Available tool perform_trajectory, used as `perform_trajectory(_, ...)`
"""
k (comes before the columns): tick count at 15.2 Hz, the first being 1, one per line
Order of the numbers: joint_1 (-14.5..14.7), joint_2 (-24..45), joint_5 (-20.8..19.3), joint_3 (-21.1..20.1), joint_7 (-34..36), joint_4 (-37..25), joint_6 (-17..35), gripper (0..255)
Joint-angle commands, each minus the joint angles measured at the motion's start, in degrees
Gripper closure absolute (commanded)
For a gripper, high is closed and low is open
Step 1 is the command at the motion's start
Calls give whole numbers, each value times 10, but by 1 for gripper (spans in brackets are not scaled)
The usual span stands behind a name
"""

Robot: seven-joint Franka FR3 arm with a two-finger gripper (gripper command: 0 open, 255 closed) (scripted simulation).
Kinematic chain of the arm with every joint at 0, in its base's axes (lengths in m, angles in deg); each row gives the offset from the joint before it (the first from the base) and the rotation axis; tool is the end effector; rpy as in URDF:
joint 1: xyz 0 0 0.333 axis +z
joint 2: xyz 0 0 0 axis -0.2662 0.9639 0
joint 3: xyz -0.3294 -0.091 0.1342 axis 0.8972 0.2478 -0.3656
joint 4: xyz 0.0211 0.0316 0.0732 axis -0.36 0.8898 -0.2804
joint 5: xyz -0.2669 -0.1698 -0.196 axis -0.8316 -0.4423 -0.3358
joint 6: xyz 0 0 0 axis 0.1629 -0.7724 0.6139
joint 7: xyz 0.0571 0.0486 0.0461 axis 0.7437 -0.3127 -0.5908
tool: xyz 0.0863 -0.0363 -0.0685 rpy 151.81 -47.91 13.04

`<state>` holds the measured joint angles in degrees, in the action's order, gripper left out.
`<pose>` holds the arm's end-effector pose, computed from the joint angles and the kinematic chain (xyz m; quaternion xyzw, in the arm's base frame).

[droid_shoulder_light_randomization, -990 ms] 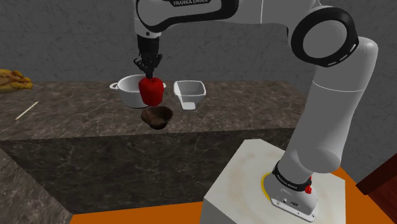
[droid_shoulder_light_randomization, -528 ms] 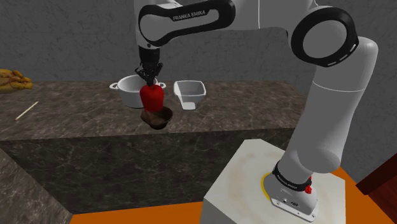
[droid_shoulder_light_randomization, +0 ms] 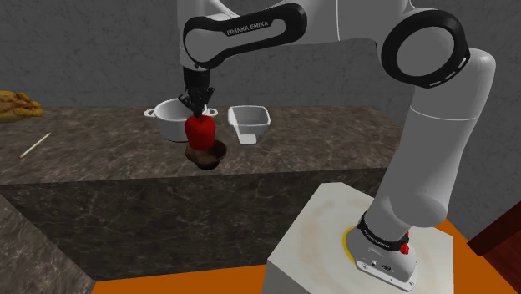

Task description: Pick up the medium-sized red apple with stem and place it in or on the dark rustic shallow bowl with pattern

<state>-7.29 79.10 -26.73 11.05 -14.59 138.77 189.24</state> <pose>0.6070 0.1483 0.5554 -0.9961 -0.0330 -0.0823 0.0016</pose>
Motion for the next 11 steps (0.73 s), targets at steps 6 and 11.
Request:
perform_trajectory(6,0,0,0,0,0,0,0,0)
perform_trajectory(11,1,-17,3,-1,-2,-49,-66,0)
